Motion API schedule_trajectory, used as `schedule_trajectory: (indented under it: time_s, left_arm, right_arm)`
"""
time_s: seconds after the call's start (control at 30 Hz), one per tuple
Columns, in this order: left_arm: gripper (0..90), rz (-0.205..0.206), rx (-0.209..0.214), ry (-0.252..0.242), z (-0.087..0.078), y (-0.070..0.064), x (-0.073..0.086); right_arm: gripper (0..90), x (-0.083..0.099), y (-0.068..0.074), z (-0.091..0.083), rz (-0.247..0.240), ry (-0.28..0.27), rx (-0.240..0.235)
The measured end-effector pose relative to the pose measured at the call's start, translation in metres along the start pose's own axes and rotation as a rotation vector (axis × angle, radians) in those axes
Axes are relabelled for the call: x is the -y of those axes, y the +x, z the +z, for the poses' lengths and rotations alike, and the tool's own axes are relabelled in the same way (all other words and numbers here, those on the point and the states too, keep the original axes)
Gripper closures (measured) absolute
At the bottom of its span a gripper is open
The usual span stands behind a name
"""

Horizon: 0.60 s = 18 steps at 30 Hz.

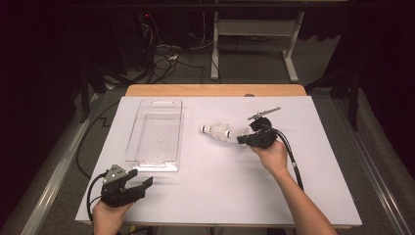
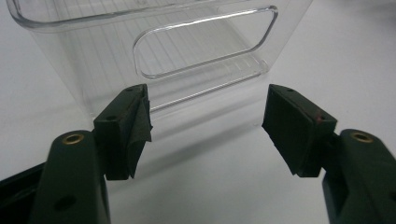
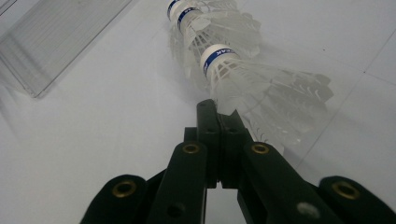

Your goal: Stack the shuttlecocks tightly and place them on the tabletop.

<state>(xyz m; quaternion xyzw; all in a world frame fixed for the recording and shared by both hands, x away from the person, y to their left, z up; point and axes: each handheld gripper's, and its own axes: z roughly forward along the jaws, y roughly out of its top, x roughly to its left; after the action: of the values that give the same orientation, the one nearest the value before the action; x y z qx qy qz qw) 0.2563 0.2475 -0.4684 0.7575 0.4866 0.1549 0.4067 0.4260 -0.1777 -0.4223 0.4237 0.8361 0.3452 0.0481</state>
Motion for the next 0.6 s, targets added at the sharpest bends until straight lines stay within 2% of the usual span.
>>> schedule_trajectory:
  time_s: [0.6]
  left_arm:
    - [33.1,0.002,0.002,0.001,-0.0006,0.0006,0.0001]
  right_arm:
    - [90.0,-0.0071,0.002,0.0083,-0.002,0.01,0.001]
